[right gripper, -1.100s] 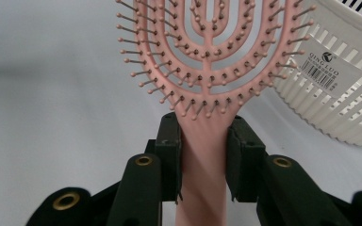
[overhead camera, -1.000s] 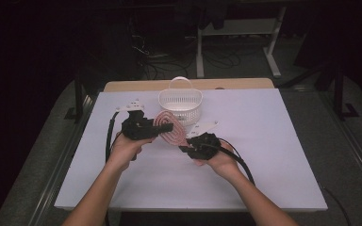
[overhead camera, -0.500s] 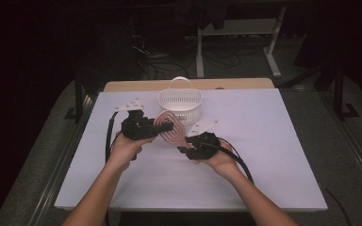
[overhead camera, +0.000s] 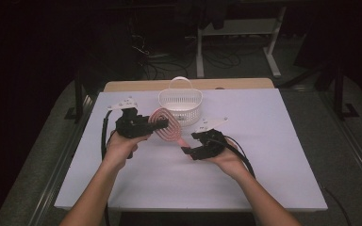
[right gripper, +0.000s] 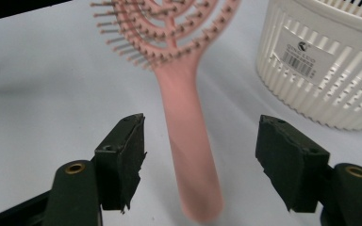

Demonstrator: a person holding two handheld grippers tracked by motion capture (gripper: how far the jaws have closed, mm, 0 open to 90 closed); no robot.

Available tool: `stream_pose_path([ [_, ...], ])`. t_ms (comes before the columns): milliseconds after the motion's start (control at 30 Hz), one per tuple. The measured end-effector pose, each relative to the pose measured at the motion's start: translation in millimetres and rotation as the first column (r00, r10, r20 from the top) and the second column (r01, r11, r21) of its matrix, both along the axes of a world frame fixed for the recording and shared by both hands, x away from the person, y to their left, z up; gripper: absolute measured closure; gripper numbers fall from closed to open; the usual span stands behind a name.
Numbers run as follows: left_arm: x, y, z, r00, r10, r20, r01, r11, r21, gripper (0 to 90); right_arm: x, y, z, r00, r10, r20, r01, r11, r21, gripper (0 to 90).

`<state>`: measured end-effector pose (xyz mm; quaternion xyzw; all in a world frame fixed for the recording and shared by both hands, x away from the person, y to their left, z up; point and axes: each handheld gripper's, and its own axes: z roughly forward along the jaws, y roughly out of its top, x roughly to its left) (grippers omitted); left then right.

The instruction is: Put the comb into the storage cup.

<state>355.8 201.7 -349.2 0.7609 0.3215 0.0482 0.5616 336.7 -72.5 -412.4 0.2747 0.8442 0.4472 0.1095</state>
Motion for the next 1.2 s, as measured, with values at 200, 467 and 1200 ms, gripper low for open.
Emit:
stream_pose_path([
  [200, 0.4, 5.1, 3.2, 0.9999, 0.01, 0.012, -0.01, 0.9999, -0.005, 65.1, -0.7, -17.7, 1.9, 0.9988, -0.049, -0.002, 0.049, 0.9987, 0.017, 27.8],
  [467, -0.1, 13.2, 9.3, 0.9994, 0.025, 0.025, -0.024, 0.9993, -0.027, 65.2, -7.5, -43.0, -6.4, 0.9942, -0.106, -0.015, 0.106, 0.9943, 0.0, 20.2],
  [1200, -1.8, 23.9, 16.2, 0.9986, 0.035, 0.039, -0.033, 0.9979, -0.055, 65.4, -38.4, -92.2, -35.6, 0.9817, -0.185, -0.045, 0.186, 0.982, 0.031, 0.0],
])
